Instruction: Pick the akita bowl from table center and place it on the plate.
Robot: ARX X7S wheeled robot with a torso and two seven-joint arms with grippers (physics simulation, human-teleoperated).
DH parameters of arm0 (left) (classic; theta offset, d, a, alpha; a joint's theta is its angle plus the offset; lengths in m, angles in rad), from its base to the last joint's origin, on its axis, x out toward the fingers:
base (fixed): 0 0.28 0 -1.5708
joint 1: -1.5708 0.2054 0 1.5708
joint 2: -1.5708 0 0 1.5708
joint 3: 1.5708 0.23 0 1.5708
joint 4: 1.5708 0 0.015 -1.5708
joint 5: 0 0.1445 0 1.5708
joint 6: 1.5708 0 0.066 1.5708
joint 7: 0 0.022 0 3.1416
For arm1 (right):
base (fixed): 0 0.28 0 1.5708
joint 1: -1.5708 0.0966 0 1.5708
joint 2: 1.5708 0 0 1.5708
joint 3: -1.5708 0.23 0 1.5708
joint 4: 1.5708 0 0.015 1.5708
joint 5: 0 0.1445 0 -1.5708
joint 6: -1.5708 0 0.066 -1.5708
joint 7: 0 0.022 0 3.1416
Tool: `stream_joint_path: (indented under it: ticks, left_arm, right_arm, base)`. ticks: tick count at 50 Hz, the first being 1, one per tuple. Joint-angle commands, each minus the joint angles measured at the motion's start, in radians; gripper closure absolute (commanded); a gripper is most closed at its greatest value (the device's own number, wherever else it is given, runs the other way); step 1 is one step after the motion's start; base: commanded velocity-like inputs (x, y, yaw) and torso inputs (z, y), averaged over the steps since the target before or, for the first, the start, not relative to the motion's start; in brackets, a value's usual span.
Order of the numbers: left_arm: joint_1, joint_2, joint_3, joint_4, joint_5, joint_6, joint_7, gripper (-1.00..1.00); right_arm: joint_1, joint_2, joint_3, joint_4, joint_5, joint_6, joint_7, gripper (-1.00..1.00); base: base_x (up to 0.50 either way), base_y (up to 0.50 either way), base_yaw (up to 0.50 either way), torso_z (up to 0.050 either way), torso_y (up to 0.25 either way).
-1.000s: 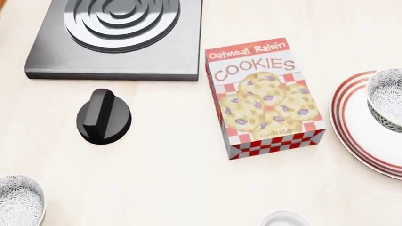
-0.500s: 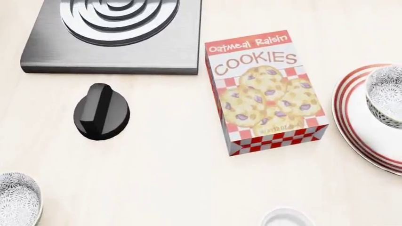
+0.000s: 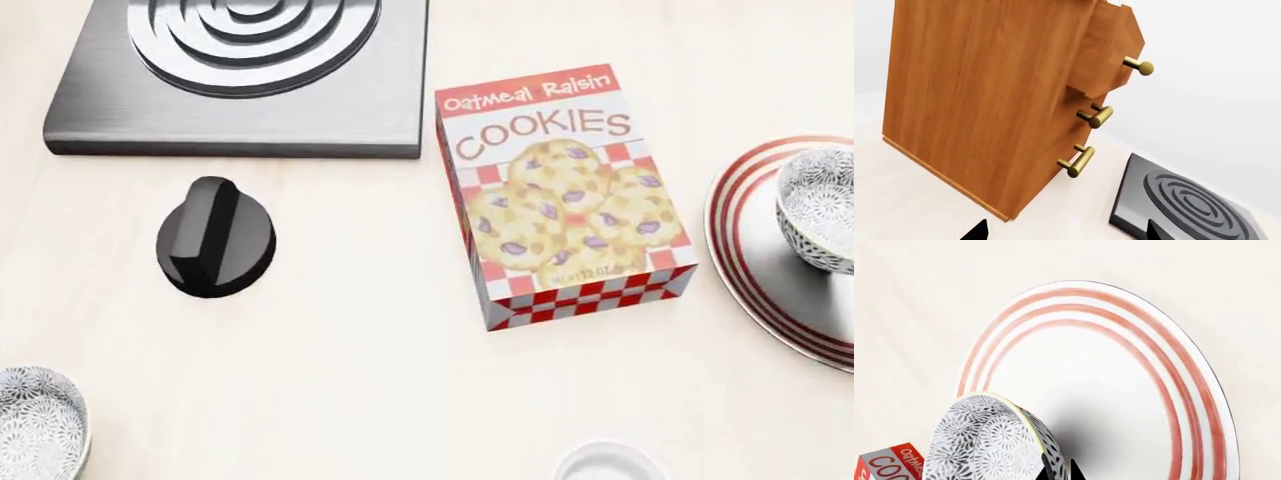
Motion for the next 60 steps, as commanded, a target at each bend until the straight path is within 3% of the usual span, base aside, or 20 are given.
stream_joint_path:
  ticks: [1, 10, 11, 22, 30, 39, 51, 60]
  left_arm:
    - [0.008, -0.005, -0.007, 0.009, -0.014, 0.004, -0.001, -1.0]
    - [0.006, -0.008, -0.005, 0.01, -0.016, 0.004, -0.005, -1.0]
    - [0.005, -0.007, -0.004, 0.009, -0.016, 0.004, -0.005, -1.0]
    - [0.004, -0.009, 0.002, 0.01, -0.015, 0.007, -0.007, -1.0]
    - [0.002, -0.011, 0.005, 0.008, -0.016, 0.007, -0.009, -1.0]
    - [0.003, -0.013, 0.007, 0.01, -0.019, 0.008, -0.01, -1.0]
    - [0.007, -0.012, 0.016, 0.015, -0.014, 0.012, -0.008, -1.0]
    - [-0.005, -0.019, 0.023, 0.009, -0.014, 0.01, -0.012, -1.0]
  right_arm:
    - [0.054, -0.01, -0.017, 0.072, -0.035, -0.039, -0.073, 1.0]
    - [0.041, -0.015, -0.014, 0.067, -0.04, -0.062, -0.073, 1.0]
    - [0.04, -0.016, -0.015, 0.064, -0.041, -0.065, -0.067, -1.0]
    - [-0.055, -0.001, 0.077, -0.117, 0.033, -0.117, 0.038, -1.0]
    - [-0.204, 0.006, 0.203, -0.444, 0.073, -0.284, 0.108, -1.0]
    - [-0.277, 0.016, 0.25, -0.742, 0.033, -0.393, 0.129, -1.0]
    - [-0.313, 0.081, 0.21, -1.086, 0.044, -0.315, 0.208, -1.0]
    - [-0.326, 0.132, 0.263, -1.274, 0.223, -0.242, 0.322, -1.0]
  base:
    - [0.0, 0.0, 0.0, 0.0, 0.0]
    - [0.0, 0.0, 0.0, 0.0, 0.0]
    - [0.0, 0.0, 0.0, 0.0, 0.0]
    - [0.0, 0.0, 0.0, 0.0, 0.0]
    - [0.0, 0.0, 0.0, 0.0, 0.0]
    - [0.0, 0.0, 0.0, 0.0, 0.0]
    - [0.0, 0.0, 0.0, 0.0, 0.0]
    - [0.0, 0.0, 0.0, 0.0, 0.0]
